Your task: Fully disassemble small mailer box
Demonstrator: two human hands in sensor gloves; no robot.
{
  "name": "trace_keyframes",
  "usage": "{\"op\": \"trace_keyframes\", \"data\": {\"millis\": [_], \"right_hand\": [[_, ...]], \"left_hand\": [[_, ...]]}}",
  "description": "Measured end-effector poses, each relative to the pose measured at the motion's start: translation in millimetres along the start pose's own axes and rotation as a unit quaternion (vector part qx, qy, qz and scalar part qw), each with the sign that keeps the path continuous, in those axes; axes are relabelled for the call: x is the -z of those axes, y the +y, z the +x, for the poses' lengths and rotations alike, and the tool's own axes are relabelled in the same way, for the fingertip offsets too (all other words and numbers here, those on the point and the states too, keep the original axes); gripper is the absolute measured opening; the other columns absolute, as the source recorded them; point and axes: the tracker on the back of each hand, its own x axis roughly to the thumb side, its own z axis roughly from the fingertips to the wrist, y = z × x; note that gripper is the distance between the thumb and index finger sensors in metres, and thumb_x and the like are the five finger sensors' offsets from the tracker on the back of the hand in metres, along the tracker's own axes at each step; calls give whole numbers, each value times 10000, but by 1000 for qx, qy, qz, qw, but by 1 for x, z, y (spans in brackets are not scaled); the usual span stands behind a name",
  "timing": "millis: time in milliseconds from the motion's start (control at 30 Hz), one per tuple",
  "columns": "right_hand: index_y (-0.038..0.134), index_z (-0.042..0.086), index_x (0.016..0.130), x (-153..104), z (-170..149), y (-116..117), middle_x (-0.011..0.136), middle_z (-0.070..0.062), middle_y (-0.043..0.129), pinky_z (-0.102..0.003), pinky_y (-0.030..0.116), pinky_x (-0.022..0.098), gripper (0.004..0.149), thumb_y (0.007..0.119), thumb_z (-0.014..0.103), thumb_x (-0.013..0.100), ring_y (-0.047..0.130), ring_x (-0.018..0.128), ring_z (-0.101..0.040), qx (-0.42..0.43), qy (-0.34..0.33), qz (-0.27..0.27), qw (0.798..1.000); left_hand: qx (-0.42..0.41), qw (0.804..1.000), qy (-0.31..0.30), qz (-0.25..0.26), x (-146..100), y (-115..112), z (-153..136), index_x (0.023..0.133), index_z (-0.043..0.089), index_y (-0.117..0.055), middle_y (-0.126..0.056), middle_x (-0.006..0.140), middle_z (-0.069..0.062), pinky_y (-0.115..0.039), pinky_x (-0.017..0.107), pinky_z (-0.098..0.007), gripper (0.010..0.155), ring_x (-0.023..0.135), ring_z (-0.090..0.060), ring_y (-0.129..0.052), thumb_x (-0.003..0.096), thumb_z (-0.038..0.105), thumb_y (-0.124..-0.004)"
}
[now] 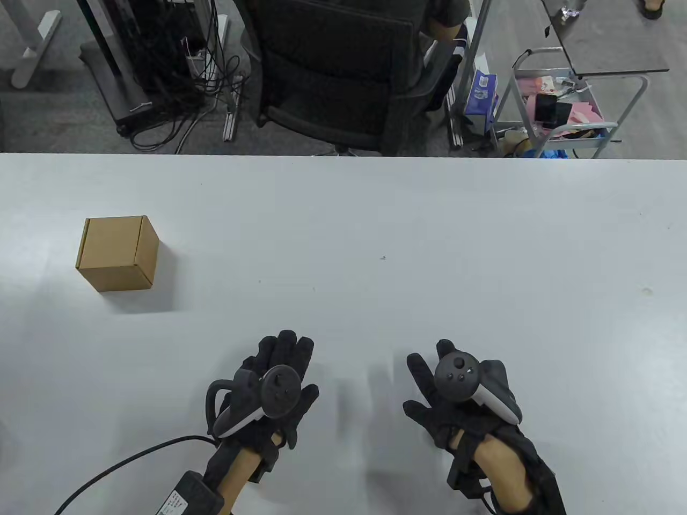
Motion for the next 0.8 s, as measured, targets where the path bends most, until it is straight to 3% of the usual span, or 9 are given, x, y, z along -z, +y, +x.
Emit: {"op": "trace_keyframes", "data": {"millis": [800], "right_hand": [[140, 464, 926, -4, -4, -7, 930, 30, -225, -564, 160, 753, 754, 639, 582, 372, -102, 968, -354, 5, -1, -24, 1000]], "left_hand": [[7, 1000, -3, -16, 3, -5, 5, 1083, 376, -231, -227, 1192, -5, -466, 762, -619, 784, 1134, -362, -338, 459, 606, -646]]}}
